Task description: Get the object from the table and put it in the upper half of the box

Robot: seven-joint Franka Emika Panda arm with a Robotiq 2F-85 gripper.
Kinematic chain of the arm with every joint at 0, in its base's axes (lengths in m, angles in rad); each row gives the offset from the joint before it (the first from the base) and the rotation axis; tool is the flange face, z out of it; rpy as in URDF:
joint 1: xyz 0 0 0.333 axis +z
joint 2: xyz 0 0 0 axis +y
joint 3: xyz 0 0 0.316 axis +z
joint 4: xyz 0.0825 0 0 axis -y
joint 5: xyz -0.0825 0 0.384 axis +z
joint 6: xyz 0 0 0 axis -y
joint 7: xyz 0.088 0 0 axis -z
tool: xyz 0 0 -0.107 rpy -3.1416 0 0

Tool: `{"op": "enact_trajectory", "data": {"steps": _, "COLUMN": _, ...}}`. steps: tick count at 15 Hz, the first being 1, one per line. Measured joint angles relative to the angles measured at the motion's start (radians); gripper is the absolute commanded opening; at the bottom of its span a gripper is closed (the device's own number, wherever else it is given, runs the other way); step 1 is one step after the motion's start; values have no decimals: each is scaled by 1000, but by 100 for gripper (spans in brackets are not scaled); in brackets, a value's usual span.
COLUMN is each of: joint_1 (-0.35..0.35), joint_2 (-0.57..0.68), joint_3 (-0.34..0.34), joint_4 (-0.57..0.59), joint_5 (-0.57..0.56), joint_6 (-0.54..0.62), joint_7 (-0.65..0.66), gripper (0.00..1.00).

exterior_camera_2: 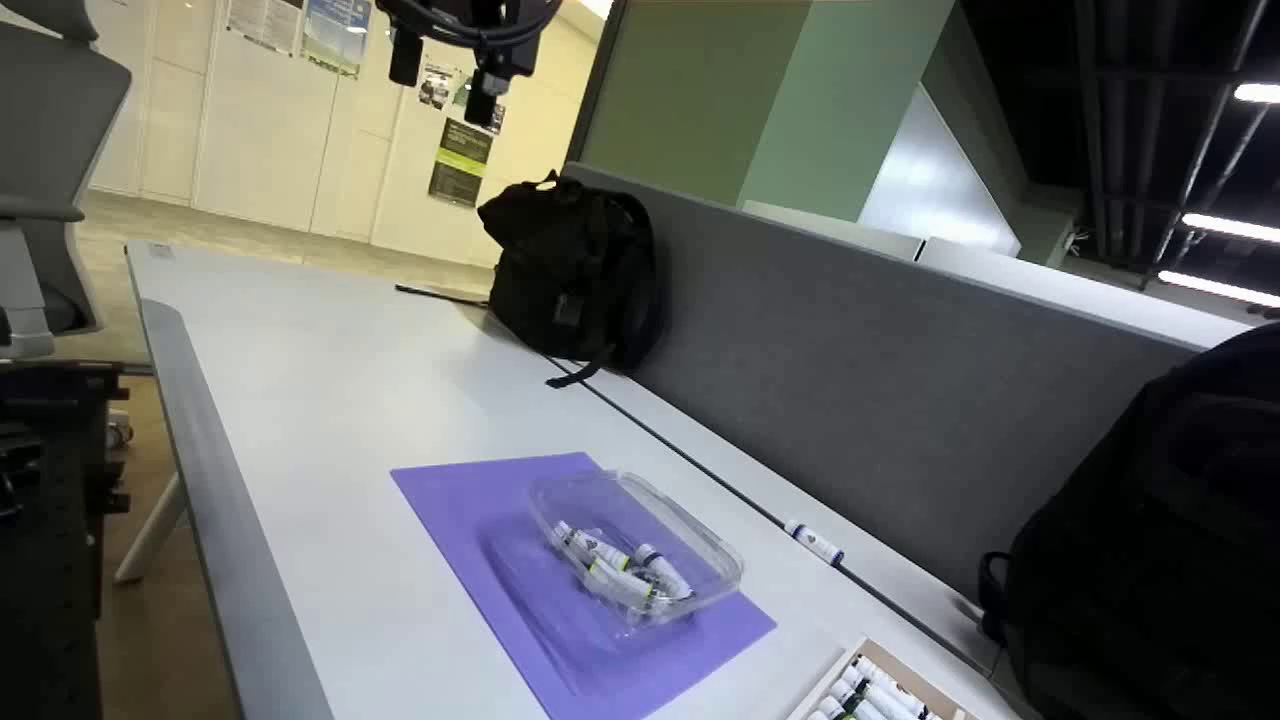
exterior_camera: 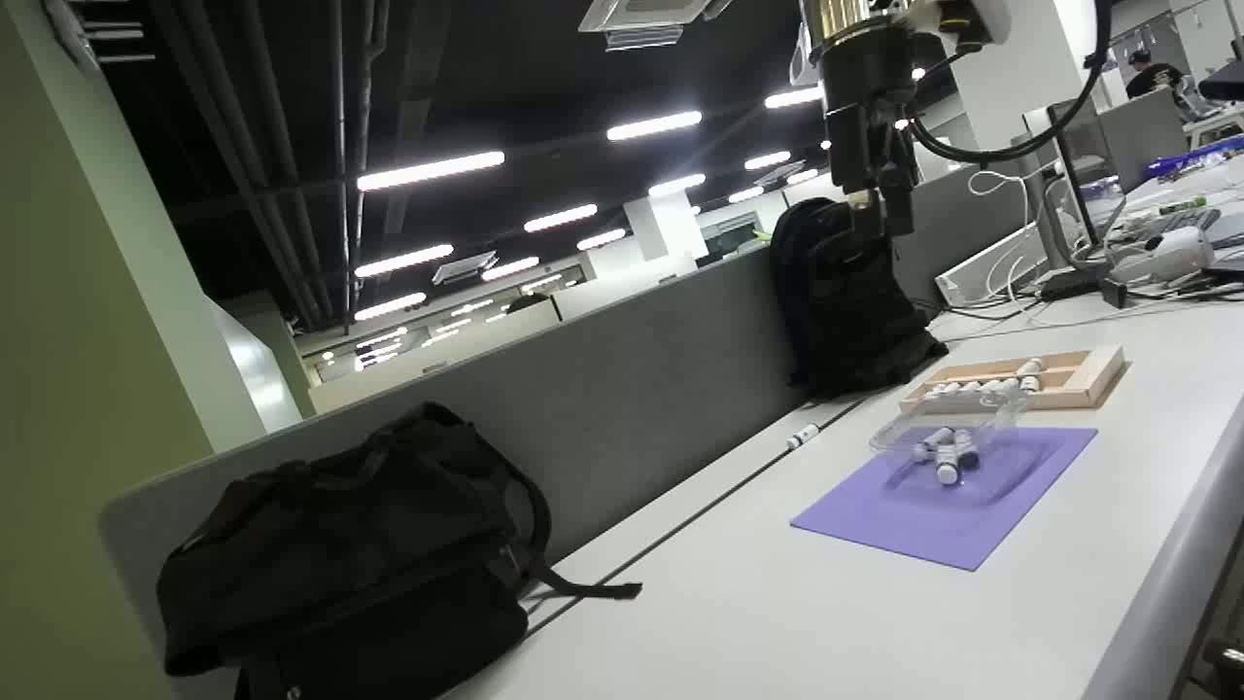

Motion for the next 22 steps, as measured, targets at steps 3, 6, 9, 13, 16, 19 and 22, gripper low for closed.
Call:
{"op": "enact_trajectory", "data": {"steps": 3, "joint_1": 0, "joint_2": 1, "joint_3": 0, "joint_4": 0, "joint_5": 0, "joint_6": 0, "joint_7": 0, "gripper": 100}}
{"op": "enact_trajectory", "data": {"steps": 6, "joint_1": 0, "joint_2": 1, "joint_3": 0, "joint_4": 0, "joint_5": 0, "joint_6": 0, "joint_7": -1, "gripper": 100}}
{"op": "enact_trajectory", "data": {"steps": 9, "joint_1": 0, "joint_2": 1, "joint_3": 0, "joint_4": 0, "joint_5": 0, "joint_6": 0, "joint_7": -1, "gripper": 100}}
{"op": "enact_trajectory", "data": {"steps": 13, "joint_1": -2, "joint_2": 15, "joint_3": -17, "joint_4": 7, "joint_5": 1, "joint_6": -4, "joint_7": -28, "gripper": 100}}
{"op": "enact_trajectory", "data": {"steps": 16, "joint_1": -37, "joint_2": 99, "joint_3": -85, "joint_4": 66, "joint_5": -12, "joint_6": -2, "joint_7": -108, "gripper": 100}}
{"op": "enact_trajectory", "data": {"steps": 19, "joint_1": -97, "joint_2": 233, "joint_3": -103, "joint_4": 185, "joint_5": -125, "joint_6": 14, "joint_7": -168, "gripper": 100}}
{"op": "enact_trajectory", "data": {"steps": 22, "joint_1": -152, "joint_2": 386, "joint_3": -84, "joint_4": 319, "joint_5": -300, "joint_6": 102, "joint_7": -177, "gripper": 100}}
